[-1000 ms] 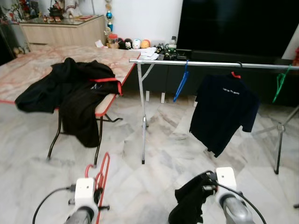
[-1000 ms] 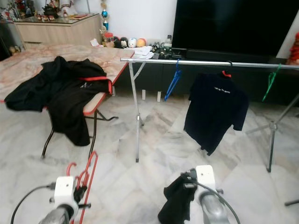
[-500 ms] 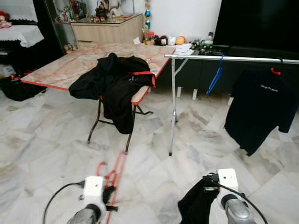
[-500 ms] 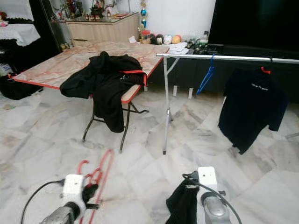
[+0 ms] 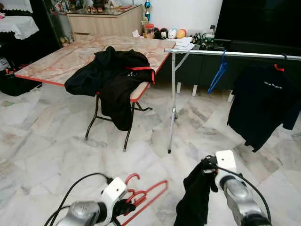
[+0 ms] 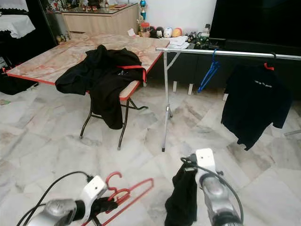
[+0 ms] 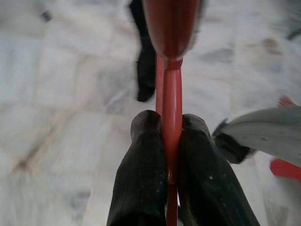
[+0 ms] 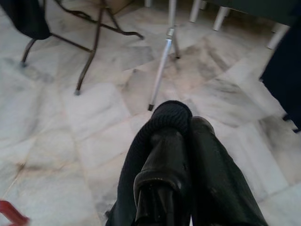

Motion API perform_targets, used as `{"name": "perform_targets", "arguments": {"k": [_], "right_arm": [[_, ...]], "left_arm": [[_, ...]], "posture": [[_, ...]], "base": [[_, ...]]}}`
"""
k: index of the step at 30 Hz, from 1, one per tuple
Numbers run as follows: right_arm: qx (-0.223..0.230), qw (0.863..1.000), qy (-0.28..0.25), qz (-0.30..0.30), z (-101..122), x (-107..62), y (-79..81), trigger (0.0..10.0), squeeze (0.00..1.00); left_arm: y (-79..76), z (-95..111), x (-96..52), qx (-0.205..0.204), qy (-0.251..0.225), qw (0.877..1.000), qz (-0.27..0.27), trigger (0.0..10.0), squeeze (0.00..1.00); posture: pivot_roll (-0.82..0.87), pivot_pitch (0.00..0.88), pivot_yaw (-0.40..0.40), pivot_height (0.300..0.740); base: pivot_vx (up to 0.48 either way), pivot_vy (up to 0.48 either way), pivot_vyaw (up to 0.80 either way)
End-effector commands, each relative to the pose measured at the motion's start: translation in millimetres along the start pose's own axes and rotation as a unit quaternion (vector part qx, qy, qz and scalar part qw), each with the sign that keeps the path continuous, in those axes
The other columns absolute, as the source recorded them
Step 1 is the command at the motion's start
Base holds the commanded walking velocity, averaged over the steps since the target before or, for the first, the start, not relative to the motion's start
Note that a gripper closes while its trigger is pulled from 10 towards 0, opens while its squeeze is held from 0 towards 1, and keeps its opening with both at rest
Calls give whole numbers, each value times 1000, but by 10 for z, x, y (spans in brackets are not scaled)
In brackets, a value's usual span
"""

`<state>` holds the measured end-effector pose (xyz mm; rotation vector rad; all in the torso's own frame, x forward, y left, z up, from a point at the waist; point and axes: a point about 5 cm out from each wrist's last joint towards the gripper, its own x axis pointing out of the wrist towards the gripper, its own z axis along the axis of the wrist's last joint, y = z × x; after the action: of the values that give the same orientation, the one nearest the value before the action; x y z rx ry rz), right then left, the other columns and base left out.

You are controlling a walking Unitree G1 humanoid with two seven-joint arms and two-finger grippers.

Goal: Hang hanger

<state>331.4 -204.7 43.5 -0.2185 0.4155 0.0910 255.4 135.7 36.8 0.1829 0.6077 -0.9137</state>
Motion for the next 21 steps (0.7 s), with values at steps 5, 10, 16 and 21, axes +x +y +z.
{"name": "perform_targets", "arguments": {"k": [5, 10, 16, 21], "right_arm": [[0, 999, -3, 35, 250, 87, 56, 10000, 0], [-17, 998, -2, 52, 398, 127, 75, 10000, 0], [-20, 998, 1, 51, 421, 133, 63, 10000, 0], [-18, 999, 2, 50, 463, 144, 59, 10000, 0]], "left_arm": [[-34, 236, 42, 22, -13, 998, -66, 10000, 0], [-32, 447, 146, 29, -35, 996, -81, 10000, 0], [-17, 520, 177, 21, -49, 996, -78, 10000, 0], [17, 573, 233, 15, -54, 996, -64, 10000, 0]], "posture": [[-44, 0, 44, 740], [-45, 0, 42, 740], [-37, 0, 37, 740], [-34, 0, 37, 740]], "base": [[0, 0, 0], [0, 0, 0], [0, 0, 0], [0, 0, 0]]}}
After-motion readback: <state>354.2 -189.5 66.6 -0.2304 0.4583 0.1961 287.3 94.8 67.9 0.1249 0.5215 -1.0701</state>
